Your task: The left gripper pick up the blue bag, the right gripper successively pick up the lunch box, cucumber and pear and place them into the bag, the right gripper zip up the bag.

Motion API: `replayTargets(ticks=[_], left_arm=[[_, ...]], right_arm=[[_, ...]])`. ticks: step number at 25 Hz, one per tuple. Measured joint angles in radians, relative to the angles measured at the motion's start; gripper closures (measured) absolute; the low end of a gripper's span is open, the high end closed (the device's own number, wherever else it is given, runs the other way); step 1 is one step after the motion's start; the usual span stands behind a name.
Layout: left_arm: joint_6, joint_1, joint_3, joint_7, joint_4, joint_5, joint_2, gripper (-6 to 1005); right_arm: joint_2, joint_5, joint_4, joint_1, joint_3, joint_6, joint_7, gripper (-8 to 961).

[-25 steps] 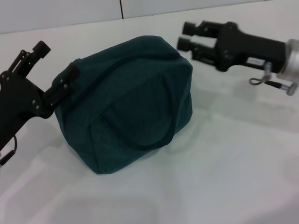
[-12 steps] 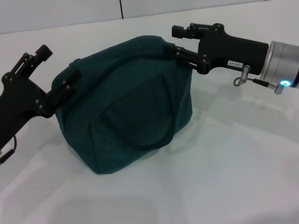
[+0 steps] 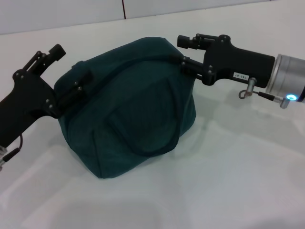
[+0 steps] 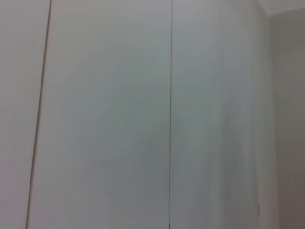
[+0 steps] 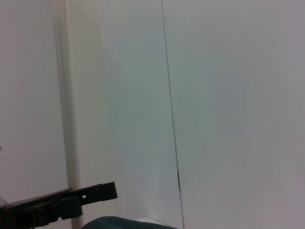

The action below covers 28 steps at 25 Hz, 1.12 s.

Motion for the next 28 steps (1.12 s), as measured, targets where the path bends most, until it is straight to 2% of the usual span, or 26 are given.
replayTargets(ticks=[13, 28], left_arm=[[0.081, 0.020, 0.010, 0.042, -0.001, 0.000, -0.008, 170], [0.081, 0.022, 0.063, 0.033, -0.001, -0.003, -0.005, 170]], right_arm=[[0.000, 0.045, 0.003, -0.033, 0.001, -0.129, -0.044, 513], [0.000, 0.128, 0.081, -0.046, -0.005, -0.171, -0.132, 513]])
